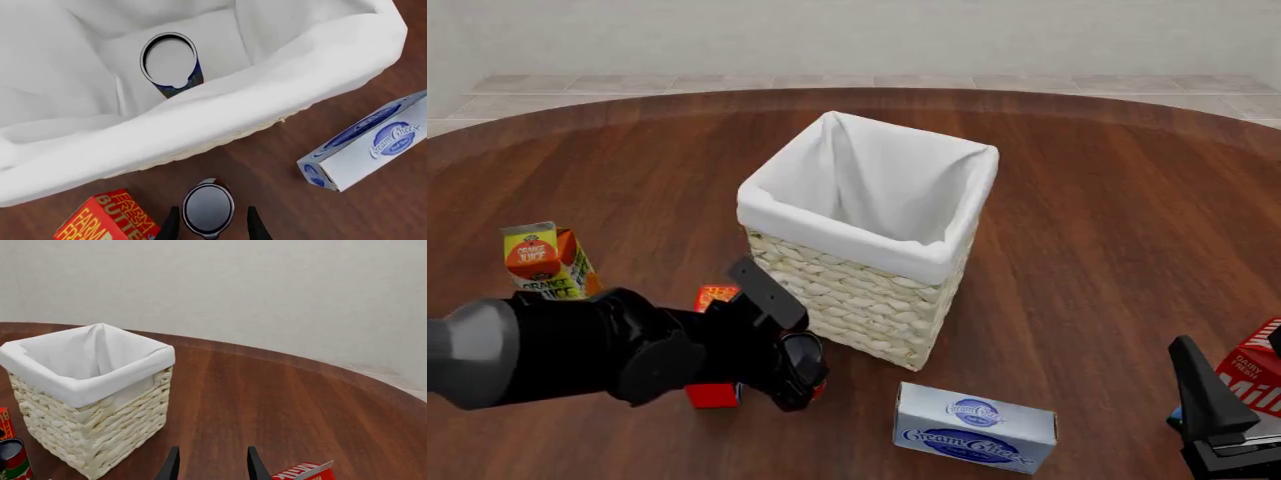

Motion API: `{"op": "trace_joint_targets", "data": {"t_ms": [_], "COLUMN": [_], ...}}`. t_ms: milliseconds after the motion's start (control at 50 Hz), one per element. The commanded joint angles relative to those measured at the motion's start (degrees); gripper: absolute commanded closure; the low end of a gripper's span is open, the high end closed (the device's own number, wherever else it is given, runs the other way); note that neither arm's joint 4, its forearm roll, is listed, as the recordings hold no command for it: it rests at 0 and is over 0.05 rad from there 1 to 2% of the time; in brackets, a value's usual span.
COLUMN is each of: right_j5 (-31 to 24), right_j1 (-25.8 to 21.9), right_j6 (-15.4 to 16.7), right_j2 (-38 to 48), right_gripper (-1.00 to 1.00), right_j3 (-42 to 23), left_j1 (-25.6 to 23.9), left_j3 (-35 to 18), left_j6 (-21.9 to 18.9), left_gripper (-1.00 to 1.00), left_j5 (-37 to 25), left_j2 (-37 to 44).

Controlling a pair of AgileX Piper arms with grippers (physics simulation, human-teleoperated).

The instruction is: Pick up the alphabet soup and the tomato sauce, and put them in the basket.

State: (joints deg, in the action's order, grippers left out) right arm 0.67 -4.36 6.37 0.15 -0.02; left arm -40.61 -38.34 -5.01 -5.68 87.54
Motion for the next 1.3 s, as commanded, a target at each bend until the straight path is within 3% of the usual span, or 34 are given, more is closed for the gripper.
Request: {"op": "trace_joint_targets", "data": {"t_ms": [20,920,940,1300], "right_j5": [0.0,-0.1,-0.1,-0.1], "right_j1": [0.0,0.0,0.0,0.0], "right_j6": [0.0,0.1,0.1,0.1], "right_j2": [0.0,-0.1,-0.1,-0.1], "right_gripper": [-1.0,-1.0,-1.0,-1.0], "right_j3": [0.0,0.0,0.0,0.0], "left_j1": [-0.1,-0.2,-0.1,0.1], "left_j3": [0.2,1.4,1.4,1.1], "left_j6": [0.3,1.3,1.3,0.5], "left_gripper": [-1.0,-1.0,1.0,1.0], "left_j5": [0.9,3.8,3.8,3.6], "left_j2": [0.8,3.3,3.3,3.2]}}
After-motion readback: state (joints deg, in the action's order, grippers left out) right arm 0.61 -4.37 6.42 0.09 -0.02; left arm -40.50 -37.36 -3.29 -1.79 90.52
